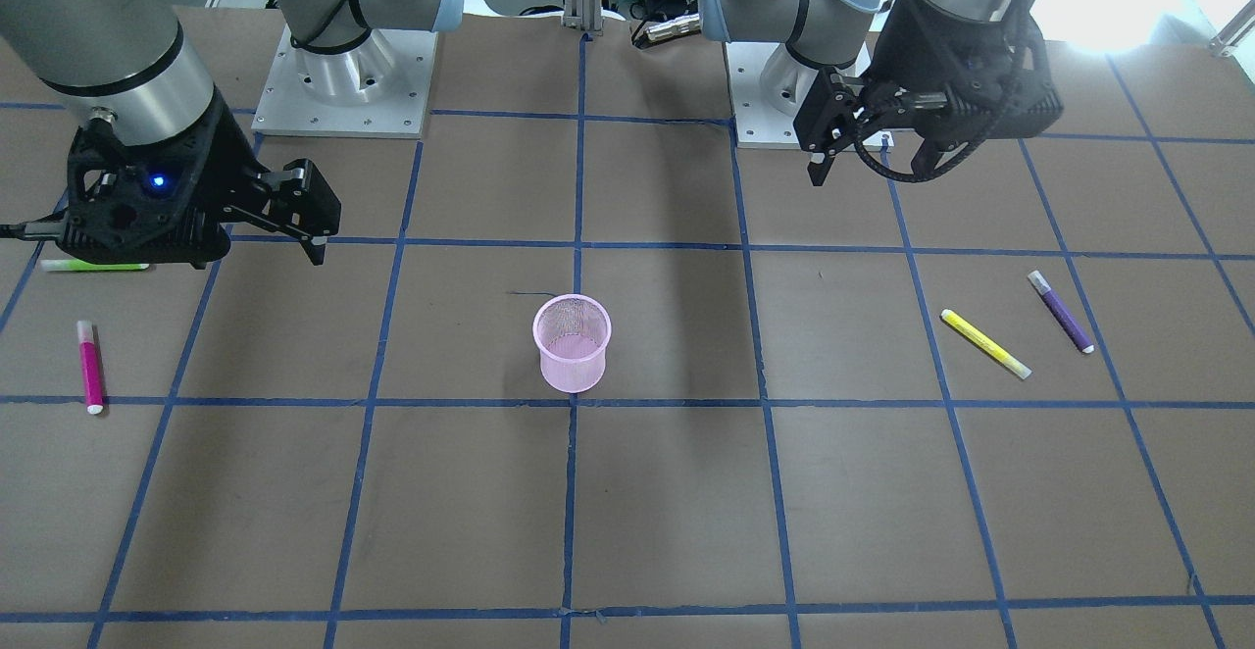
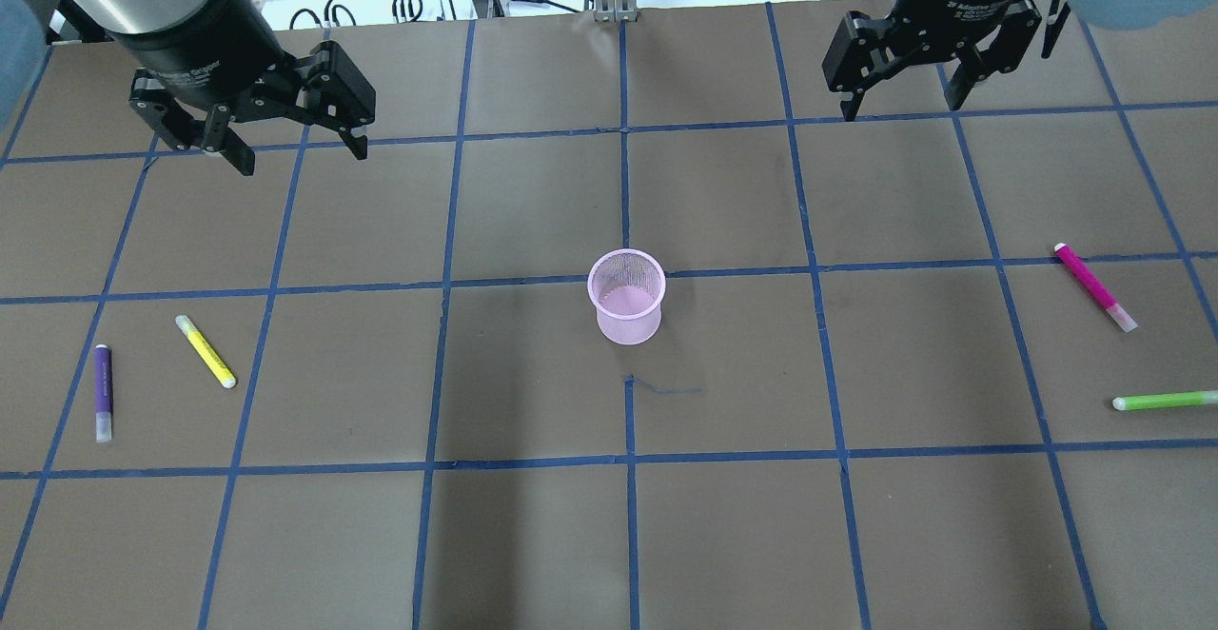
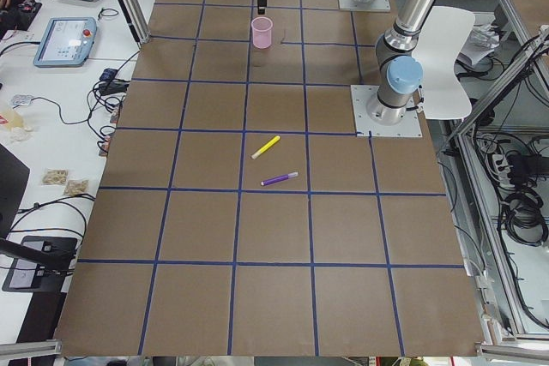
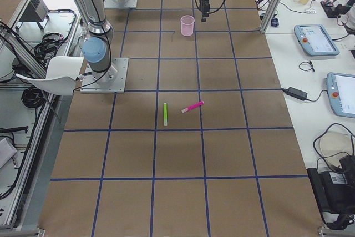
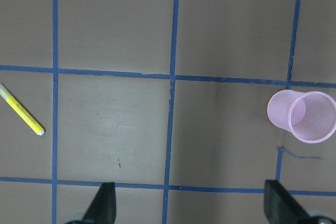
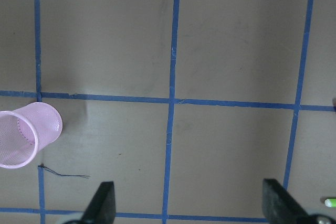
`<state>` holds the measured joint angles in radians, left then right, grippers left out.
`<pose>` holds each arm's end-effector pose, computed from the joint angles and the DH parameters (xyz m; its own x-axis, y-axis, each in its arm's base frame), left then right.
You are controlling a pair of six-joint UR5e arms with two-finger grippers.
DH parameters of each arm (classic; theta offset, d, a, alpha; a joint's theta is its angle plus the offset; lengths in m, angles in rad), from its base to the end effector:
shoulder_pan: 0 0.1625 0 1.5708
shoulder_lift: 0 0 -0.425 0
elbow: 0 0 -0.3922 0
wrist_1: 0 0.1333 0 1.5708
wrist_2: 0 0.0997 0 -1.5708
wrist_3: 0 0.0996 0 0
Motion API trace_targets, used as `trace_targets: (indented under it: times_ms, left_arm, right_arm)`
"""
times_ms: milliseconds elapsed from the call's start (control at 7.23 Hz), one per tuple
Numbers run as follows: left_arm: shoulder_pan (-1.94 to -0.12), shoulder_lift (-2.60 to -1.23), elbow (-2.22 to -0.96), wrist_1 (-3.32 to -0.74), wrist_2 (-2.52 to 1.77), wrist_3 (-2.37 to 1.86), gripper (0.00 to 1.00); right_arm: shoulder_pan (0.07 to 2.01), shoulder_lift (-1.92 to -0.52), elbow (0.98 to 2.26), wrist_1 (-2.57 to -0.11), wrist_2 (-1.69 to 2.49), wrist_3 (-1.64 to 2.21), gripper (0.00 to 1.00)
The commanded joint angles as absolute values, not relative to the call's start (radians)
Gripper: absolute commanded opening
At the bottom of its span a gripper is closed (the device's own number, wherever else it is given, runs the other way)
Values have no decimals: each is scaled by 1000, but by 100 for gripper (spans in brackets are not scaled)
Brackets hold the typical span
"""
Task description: Insert purple and pink pens into pink cup
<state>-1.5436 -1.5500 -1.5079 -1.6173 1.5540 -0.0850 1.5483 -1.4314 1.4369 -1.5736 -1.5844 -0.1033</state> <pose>-0.1217 -0.4888 0.5244 -0.9936 -0.1113 0.0199 -0.1119 0.9931 -0.0356 0.1195 -0.5535 0.4814 -0.9966 -0.0808 0.0133 -0.0807 0.9967 0.0041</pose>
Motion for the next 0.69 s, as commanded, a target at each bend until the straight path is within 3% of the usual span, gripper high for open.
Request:
trace_targets:
  times_ms: [0,277,553]
  left_arm:
    - [-1493,-1549,-1509,-1612,1560,-156,100]
    - [-1361,-1563,-1517,-1614,1592,-173,100]
    - [-1196,-1575,-1566,-1611,1595,-170,100]
  right_arm:
    - [1397,-1424,1445,-1566,-1577,-198,100]
    - [1162,-1381,1544,-1642,-1591,-474,99]
    - [1072,-1257,1626,-1915,-1594,-591,100]
